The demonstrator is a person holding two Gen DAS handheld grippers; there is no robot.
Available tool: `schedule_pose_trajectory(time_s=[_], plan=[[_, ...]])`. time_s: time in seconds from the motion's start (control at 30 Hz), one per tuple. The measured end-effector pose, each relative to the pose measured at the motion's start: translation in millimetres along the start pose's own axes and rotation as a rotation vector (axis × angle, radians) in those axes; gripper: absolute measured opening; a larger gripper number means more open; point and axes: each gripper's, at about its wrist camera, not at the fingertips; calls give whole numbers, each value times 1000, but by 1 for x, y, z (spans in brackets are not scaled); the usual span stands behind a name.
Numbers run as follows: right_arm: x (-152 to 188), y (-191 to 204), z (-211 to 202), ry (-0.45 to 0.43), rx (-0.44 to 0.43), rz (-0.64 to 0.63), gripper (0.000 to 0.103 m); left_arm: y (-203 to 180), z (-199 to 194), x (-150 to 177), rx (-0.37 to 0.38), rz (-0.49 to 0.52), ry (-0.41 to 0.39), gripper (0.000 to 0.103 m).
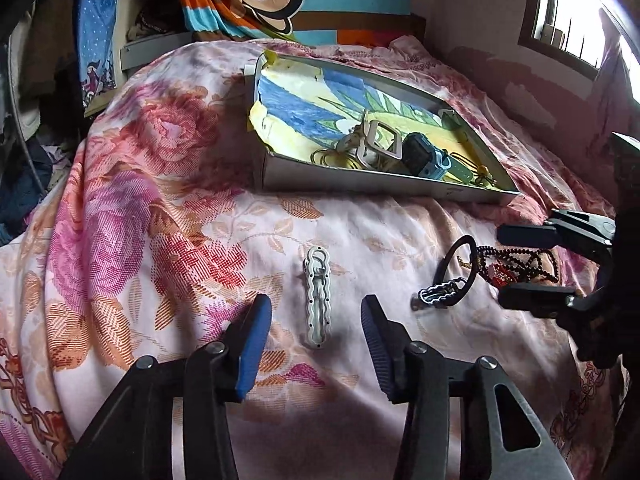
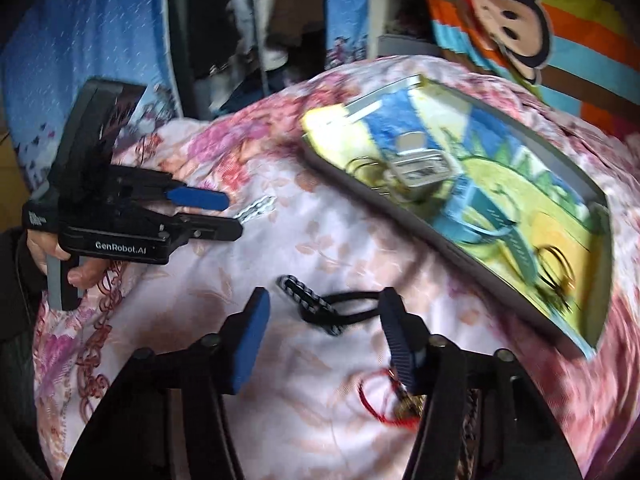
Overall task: Organize jewelry
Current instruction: 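Grip the silver link pendant with the left tool while the right tool grips the black clip, then carry the pendant and black clip over the grey tray with both tools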
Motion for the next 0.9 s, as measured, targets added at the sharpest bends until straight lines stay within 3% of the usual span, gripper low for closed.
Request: schedule_pose_trajectory(time_s=[0.07,0.33,0.4,0.57,0.7,0.9], plan=[[-5,5,10,26,-6,-29,36,2,4,-1,13,-15,9,38],[-13,16,32,104,3,-92,36,7,12,-3,54,-55,35,13],[-13,16,35,112,9,-97,36,10,13,-3,66,-80,38,13],[-19,17,42,123,31,-85,21,13,15,-2,81,-122,43,13],[-21,17,46,129,41,-64,17,13,15,-1,75,-126,43,13],[-29,-1,44,94,-18,105,10,13,15,-1,78,-137,39,12]])
Point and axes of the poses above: each gripper's, at about its wrist camera, not at the fingertips, and z roughly the way its jaws point, y to its left, x to its underside, and after that the axes turned 9 degrees about y, right-handed
